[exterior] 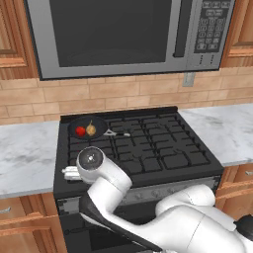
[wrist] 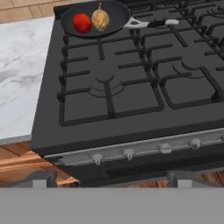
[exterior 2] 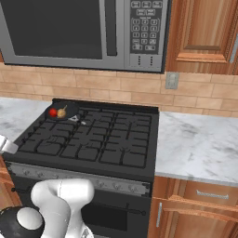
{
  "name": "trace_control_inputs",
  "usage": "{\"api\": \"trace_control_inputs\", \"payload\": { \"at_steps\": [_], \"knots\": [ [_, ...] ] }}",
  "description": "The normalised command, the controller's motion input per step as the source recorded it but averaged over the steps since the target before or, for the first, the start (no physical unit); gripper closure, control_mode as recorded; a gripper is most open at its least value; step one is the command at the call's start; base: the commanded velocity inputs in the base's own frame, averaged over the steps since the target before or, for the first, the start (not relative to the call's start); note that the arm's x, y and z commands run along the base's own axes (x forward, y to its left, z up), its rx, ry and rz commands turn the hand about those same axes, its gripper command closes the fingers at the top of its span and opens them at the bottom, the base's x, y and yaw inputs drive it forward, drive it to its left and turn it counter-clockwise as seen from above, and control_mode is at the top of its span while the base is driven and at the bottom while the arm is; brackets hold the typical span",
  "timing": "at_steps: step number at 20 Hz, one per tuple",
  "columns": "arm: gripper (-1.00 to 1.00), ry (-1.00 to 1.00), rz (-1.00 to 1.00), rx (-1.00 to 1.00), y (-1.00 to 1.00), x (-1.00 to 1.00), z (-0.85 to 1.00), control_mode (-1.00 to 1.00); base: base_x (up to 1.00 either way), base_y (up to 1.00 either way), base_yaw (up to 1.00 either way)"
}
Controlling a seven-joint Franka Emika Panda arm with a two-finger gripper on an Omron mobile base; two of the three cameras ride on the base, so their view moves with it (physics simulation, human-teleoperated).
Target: Place the pan on the rear left burner on the stove. Then place the tomato and the onion in the pan and turn on the rear left burner.
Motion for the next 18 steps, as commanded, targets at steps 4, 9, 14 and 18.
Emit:
{"api": "trace_control_inputs", "payload": {
  "at_steps": [4, 9, 14, 18],
  "knots": [
    [-1.0, -0.16, 0.0, -0.12, 0.0, -0.44, 0.0, -1.0, 0.0, 0.0, 0.0],
    [-1.0, -0.18, 0.0, -0.13, 0.0, -0.18, 0.0, -1.0, 0.0, 0.0, 0.0],
    [-1.0, -0.13, 0.0, -0.09, 0.0, -0.19, -0.09, -1.0, 0.0, 0.0, 0.0],
    [-1.0, -0.12, 0.0, -0.07, 0.0, -0.23, -0.25, -1.0, 0.0, 0.0, 0.0]
  ]
}}
